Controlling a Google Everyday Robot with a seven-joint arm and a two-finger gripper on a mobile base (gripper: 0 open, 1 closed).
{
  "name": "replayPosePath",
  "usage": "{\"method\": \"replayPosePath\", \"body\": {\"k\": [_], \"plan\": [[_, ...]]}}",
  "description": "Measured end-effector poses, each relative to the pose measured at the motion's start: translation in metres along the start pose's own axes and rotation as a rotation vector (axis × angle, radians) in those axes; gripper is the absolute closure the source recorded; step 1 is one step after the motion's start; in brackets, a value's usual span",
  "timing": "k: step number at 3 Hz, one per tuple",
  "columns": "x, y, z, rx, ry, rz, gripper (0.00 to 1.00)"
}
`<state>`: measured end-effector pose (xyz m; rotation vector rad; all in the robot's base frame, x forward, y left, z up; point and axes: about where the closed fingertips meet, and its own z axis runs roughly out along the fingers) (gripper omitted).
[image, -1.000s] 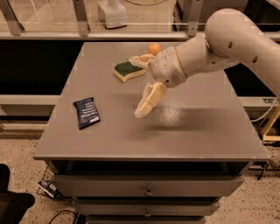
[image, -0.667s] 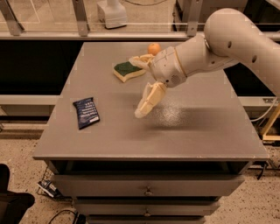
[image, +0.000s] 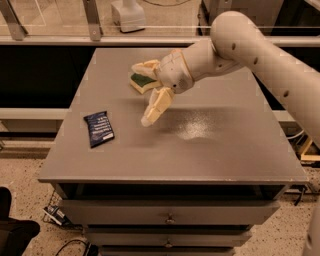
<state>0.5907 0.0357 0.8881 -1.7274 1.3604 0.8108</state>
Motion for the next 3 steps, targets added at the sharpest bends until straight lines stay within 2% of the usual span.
{"method": "replayPosePath", "body": {"k": [1,2,3], "plan": [[0.001,-0.024,0.022,-0.064,-0.028,0.001,0.0],[0.002,-0.032,0.04,-0.083,-0.031,0.001,0.0],[0.002,-0.021,0.052,-0.059,-0.024,0.018,0.0]]}}
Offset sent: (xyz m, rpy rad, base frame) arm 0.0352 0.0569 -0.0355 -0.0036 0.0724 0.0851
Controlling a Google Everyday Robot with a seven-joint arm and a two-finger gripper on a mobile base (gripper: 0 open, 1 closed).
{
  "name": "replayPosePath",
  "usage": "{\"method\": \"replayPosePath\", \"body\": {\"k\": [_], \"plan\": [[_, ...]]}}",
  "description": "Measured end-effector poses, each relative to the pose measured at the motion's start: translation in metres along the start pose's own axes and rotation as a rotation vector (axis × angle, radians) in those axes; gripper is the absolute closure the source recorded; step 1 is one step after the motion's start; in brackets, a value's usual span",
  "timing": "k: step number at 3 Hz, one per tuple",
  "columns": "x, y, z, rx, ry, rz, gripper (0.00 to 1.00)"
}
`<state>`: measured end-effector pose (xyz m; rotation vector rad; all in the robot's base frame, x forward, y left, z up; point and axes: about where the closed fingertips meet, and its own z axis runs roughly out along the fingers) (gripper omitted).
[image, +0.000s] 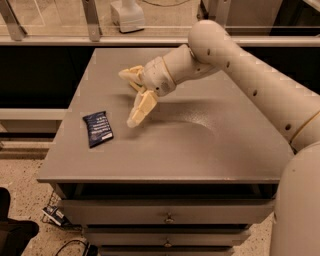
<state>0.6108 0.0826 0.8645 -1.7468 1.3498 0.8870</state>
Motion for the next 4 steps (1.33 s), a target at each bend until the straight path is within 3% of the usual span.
{"method": "replayPosePath", "body": {"k": [1,3,4], "plan": [[0.02,0.024,0.031,-0.026,-0.027,0.042,0.0],[0.015,0.024,0.037,-0.051,-0.025,0.055,0.0],[0.004,0.03,0.046,-0.056,-0.013,0.12,0.0]]}}
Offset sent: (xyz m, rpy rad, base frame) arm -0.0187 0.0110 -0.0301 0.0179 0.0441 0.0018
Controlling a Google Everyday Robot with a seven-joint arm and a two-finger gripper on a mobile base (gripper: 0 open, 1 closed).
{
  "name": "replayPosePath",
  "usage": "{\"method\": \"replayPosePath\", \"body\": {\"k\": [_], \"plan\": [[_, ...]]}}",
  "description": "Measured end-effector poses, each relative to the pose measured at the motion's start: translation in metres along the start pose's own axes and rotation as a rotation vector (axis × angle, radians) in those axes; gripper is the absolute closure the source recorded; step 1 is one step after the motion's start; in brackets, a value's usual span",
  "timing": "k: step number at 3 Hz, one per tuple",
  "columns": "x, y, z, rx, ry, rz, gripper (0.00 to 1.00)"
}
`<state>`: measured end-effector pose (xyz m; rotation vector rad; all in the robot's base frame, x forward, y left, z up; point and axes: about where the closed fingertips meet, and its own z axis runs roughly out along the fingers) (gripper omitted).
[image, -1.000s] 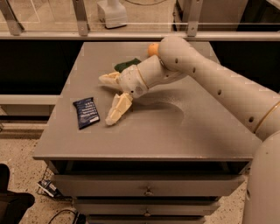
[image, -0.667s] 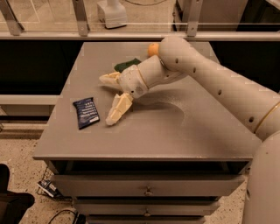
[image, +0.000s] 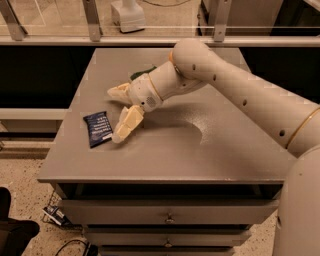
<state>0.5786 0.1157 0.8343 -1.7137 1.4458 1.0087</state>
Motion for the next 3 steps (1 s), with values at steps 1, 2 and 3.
{"method": "replayPosePath", "body": {"k": [1,2,3], "plan": [[0.0,0.0,0.0001,0.0,0.0,0.0,0.0],[0.0022,-0.0062,0.0057,-0.028,-0.012,-0.04,0.0],[0.0022,-0.0062,0.0057,-0.028,-0.012,-0.04,0.0]]}}
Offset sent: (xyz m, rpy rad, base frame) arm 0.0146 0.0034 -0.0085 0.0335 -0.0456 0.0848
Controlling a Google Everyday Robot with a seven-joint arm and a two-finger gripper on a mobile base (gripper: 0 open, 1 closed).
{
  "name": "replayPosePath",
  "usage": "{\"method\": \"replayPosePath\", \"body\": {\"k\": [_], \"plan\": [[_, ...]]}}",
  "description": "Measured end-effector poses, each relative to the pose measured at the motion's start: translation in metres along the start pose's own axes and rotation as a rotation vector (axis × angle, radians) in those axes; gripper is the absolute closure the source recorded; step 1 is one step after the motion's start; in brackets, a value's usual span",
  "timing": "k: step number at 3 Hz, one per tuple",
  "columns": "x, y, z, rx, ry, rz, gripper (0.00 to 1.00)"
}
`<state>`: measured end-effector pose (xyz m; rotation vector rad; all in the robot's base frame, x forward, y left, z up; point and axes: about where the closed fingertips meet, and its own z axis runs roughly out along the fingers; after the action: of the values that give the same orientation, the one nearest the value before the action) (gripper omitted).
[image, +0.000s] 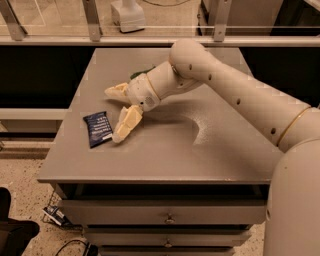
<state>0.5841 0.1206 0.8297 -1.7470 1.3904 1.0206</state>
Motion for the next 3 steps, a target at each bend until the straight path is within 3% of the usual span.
{"method": "replayPosePath", "body": {"k": [3], "plan": [[0.003,0.002,0.034,0.026,-0.023,-0.013,0.0]]}}
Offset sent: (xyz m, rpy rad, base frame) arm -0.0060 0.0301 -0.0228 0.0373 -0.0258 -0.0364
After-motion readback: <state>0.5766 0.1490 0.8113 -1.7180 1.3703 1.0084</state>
